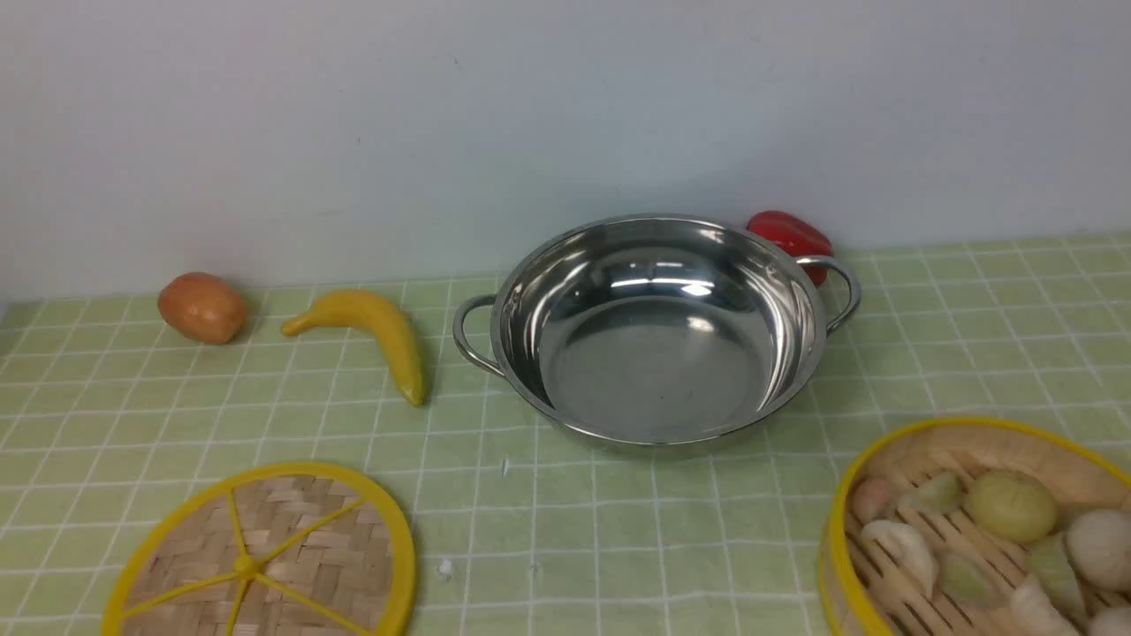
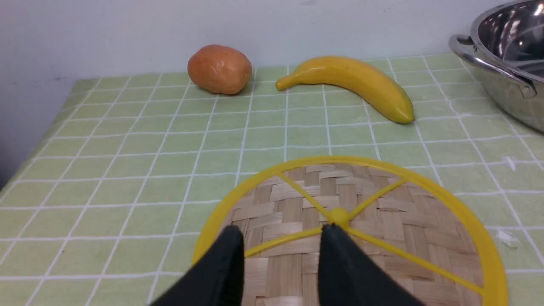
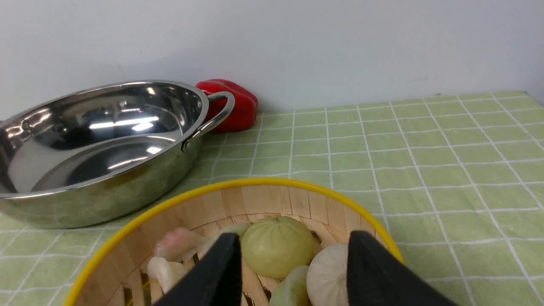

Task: Place the steamer in the pot on the green tablecloth, and put the lid on the steamer.
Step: 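Reach for and grasp the rim of the bamboo steamer holding the buns with the right gripper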

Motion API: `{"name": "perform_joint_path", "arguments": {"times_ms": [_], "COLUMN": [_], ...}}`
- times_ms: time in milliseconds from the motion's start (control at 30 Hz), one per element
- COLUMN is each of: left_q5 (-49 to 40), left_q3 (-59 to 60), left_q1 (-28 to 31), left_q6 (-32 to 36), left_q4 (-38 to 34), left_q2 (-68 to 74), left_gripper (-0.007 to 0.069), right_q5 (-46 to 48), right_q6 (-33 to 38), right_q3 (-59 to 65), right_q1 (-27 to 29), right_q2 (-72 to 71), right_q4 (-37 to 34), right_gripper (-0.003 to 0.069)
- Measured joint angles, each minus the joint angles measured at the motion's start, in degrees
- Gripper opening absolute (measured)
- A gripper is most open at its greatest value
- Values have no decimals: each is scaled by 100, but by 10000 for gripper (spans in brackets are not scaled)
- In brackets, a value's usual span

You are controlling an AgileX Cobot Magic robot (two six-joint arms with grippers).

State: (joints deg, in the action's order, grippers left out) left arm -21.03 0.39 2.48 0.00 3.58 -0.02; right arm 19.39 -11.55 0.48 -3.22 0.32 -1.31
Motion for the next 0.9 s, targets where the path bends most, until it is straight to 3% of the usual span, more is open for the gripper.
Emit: {"name": "perform_joint_path", "arguments": {"times_ms": [633, 900], "left_q5": [0, 0], "left_q3": [0, 0], "left_q1": [0, 0], "left_q6": [0, 0], "left_q4": [0, 0], "left_q2": [0, 0], "left_gripper": [243, 243], "right_q5": [-7, -456], "right_q6": [0, 0], "right_q3": [0, -502], "right_q1": [0, -31], "right_q2": [0, -6], "right_q4": [12, -170], "right_gripper": [349, 349]}}
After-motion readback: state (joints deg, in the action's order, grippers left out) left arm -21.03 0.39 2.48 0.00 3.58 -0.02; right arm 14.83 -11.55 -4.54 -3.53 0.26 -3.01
